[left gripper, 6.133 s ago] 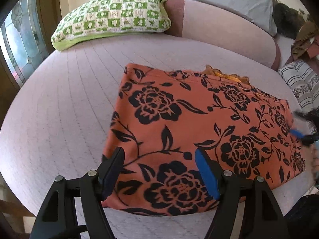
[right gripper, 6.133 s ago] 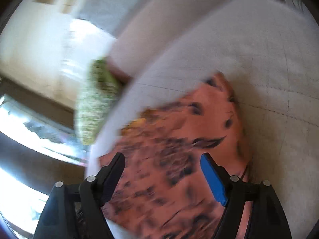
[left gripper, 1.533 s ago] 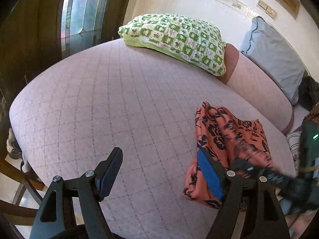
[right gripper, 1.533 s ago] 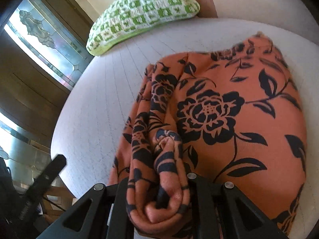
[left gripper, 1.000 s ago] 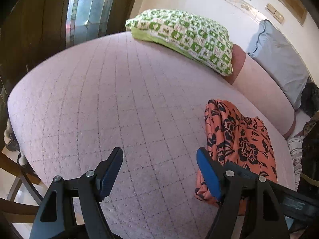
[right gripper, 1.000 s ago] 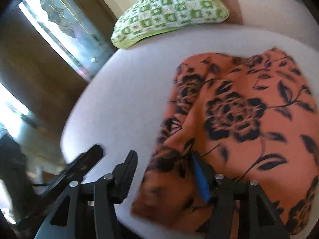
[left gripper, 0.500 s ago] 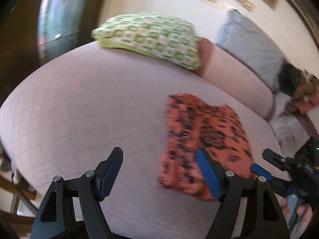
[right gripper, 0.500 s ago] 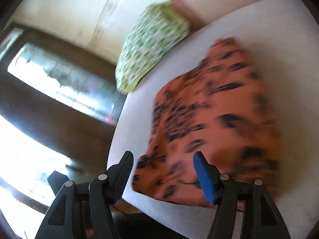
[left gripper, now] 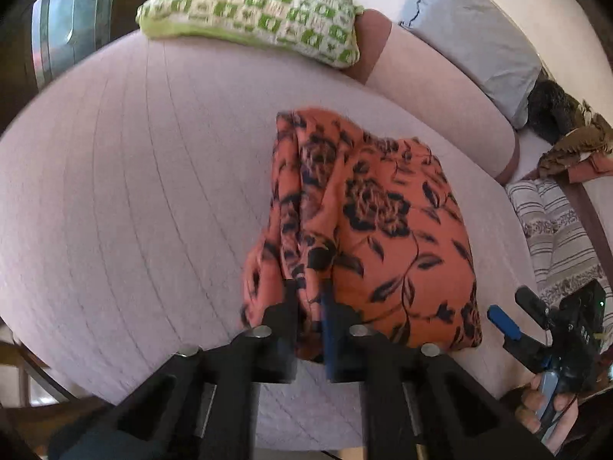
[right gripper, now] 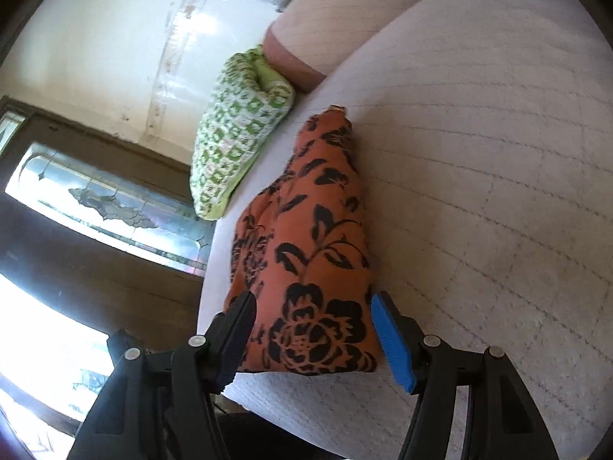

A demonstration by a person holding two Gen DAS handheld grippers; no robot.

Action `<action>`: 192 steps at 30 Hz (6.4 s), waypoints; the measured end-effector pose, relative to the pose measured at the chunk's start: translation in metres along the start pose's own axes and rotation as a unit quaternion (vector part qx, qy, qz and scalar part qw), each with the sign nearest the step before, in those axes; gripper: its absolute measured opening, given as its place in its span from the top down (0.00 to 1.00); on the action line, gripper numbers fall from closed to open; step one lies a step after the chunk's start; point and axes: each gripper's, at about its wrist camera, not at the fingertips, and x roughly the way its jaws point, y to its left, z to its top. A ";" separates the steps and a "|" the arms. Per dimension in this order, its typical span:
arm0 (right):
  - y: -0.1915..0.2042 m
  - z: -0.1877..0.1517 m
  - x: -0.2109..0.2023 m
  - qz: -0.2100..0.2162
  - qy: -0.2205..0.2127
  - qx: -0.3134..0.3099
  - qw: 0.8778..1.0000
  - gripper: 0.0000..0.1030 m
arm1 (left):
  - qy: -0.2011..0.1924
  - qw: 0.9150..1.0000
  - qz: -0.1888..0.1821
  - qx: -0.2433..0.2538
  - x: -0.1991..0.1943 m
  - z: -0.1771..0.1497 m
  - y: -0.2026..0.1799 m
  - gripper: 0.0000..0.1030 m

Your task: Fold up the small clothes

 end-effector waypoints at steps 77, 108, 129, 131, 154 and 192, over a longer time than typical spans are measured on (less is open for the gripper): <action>0.004 0.056 0.097 -0.065 0.095 -0.021 0.993 0.20 | 0.065 0.994 -0.086 -0.016 0.005 0.005 0.112 0.75; -0.030 0.050 0.110 -0.059 0.126 0.036 0.990 0.55 | 0.097 0.989 -0.104 -0.041 0.011 -0.005 0.131 0.69; -0.025 -0.006 0.096 -0.053 0.147 0.039 0.987 0.78 | 0.020 0.996 0.026 0.088 0.023 0.034 0.064 0.50; -0.022 -0.008 0.095 -0.061 0.147 0.029 0.987 0.78 | 0.016 0.996 0.030 0.086 0.025 0.033 0.065 0.48; -0.002 0.081 0.157 -0.088 0.108 -0.016 0.990 0.72 | 0.019 0.999 0.007 0.049 0.039 0.033 0.085 0.37; -0.005 0.142 0.209 -0.102 0.085 0.051 0.990 0.78 | 0.025 0.999 -0.019 0.035 0.036 0.032 0.089 0.37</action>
